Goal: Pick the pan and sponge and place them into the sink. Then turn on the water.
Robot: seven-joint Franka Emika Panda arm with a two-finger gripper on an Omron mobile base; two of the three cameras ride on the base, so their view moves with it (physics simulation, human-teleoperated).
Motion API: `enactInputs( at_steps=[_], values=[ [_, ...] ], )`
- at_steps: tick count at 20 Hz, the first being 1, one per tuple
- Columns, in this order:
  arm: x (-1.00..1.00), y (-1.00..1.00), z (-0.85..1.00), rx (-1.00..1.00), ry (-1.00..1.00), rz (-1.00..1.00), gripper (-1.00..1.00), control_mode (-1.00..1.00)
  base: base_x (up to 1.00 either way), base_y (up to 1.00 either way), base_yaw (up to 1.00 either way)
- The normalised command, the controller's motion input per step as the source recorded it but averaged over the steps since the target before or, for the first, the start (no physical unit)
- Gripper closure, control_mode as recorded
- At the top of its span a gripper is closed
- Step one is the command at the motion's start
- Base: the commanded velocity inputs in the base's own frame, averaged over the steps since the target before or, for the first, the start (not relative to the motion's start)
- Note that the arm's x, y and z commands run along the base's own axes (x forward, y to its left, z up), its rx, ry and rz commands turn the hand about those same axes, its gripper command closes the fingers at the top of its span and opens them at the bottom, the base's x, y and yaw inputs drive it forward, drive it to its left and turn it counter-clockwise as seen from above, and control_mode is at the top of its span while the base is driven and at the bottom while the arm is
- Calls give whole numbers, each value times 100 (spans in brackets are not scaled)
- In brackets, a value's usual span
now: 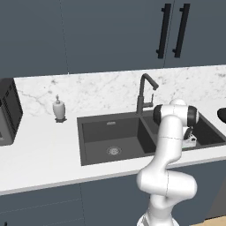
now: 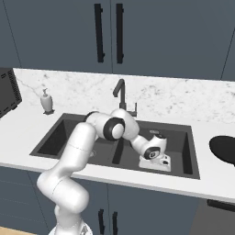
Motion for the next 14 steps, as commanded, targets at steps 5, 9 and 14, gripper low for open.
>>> enactInputs(
  at_steps=[5, 9, 14],
  values=[
    [11, 0, -28, 0, 0, 0, 100, -100, 0, 0, 0],
    [1, -1, -6, 0, 0, 0, -100, -100, 0, 0, 0],
    [0, 0, 1, 0, 4, 0, -100, -100, 0, 0, 0]
  ],
)
